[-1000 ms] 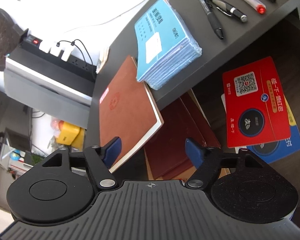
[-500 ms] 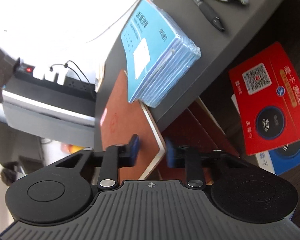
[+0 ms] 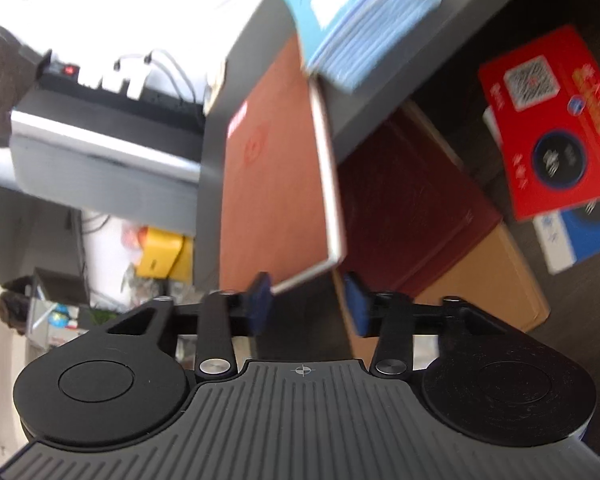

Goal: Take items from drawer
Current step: 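Push the brown notebook flat beside the blue booklet with the right tool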

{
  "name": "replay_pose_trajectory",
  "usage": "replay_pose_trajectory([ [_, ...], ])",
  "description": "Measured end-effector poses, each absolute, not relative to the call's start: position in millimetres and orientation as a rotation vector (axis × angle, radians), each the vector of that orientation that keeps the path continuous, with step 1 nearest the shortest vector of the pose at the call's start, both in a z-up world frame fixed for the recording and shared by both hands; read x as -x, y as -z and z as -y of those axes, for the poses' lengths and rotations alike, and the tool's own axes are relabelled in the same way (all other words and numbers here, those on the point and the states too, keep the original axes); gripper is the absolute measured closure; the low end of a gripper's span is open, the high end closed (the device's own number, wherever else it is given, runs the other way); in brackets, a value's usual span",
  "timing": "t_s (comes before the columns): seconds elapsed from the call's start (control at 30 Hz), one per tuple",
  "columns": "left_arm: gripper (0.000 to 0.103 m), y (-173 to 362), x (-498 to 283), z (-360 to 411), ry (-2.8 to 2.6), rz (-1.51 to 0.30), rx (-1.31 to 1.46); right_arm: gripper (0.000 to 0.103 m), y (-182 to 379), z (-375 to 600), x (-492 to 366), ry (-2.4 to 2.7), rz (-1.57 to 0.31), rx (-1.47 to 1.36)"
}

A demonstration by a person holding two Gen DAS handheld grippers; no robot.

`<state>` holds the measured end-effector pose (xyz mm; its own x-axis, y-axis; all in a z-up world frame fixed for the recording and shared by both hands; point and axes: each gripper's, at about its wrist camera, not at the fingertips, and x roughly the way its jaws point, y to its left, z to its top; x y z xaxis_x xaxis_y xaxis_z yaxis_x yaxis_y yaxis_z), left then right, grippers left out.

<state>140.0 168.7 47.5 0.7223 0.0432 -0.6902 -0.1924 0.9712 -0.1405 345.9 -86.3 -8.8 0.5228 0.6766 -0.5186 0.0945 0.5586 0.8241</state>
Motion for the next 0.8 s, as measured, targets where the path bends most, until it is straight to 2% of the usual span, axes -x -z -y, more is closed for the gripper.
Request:
replay_pose_trajectory([
  [0.07, 0.009, -46, -140, -171, -0.137, -0.756, 0.215, 0.053, 6, 75, -345, -0.438, -0.992, -0.879],
  [0.13, 0.009, -45, -141, -173, -0.142, -0.757, 0.219, 0.062, 1, 61, -343, -0.459, -0.995, -0.789],
  [0.17, 0.009, -45, -141, -174, -0.143, -0.758, 0.220, 0.070, -2, 55, -344, -0.463, -0.994, -0.751],
  [0.2, 0.009, -44, -141, -175, -0.144, -0.760, 0.222, 0.072, -5, 49, -344, -0.468, -0.993, -0.713],
  [0.37, 0.009, -42, -142, -177, -0.144, -0.765, 0.228, 0.076, -16, 35, -358, -0.422, -0.973, -0.633],
  [0.8, 0.009, -35, -146, -176, -0.125, -0.787, 0.227, 0.075, -35, 41, -400, -0.293, -0.893, -0.534],
])
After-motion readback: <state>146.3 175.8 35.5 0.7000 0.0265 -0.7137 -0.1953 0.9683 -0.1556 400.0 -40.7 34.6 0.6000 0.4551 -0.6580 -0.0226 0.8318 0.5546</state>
